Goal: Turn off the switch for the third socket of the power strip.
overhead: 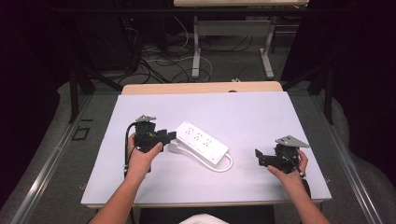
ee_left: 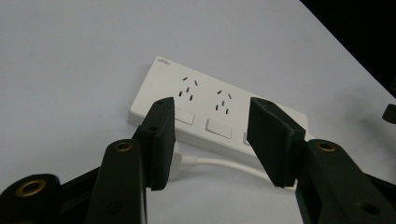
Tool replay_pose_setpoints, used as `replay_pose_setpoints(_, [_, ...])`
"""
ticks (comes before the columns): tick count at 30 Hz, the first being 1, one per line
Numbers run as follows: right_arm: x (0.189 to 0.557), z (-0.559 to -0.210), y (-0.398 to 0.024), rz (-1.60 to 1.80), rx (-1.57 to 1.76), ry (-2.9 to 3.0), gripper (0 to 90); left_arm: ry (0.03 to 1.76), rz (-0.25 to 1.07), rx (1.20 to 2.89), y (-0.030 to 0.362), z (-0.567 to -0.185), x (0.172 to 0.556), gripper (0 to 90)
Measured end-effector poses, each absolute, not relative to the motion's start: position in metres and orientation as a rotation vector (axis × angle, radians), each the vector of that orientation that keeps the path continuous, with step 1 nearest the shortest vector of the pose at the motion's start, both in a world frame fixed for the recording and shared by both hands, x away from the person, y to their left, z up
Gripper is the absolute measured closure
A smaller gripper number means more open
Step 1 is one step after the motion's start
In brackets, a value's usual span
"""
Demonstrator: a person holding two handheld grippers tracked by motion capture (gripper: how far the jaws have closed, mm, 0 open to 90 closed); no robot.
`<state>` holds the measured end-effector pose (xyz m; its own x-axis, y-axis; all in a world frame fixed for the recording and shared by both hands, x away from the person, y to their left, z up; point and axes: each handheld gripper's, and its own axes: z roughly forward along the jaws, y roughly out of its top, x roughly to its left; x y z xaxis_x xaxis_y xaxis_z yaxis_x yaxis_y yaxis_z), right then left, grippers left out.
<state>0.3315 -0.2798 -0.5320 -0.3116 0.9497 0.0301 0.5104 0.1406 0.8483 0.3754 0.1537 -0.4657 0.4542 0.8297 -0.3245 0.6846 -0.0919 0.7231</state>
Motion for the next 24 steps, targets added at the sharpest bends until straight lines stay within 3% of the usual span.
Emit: replay_pose_setpoints(24, [0.332,-0.533,-0.280,1.067,1.389,1.900,0.8,1.300,0.193,1.896,0.132,-0.471,0.395,65.8])
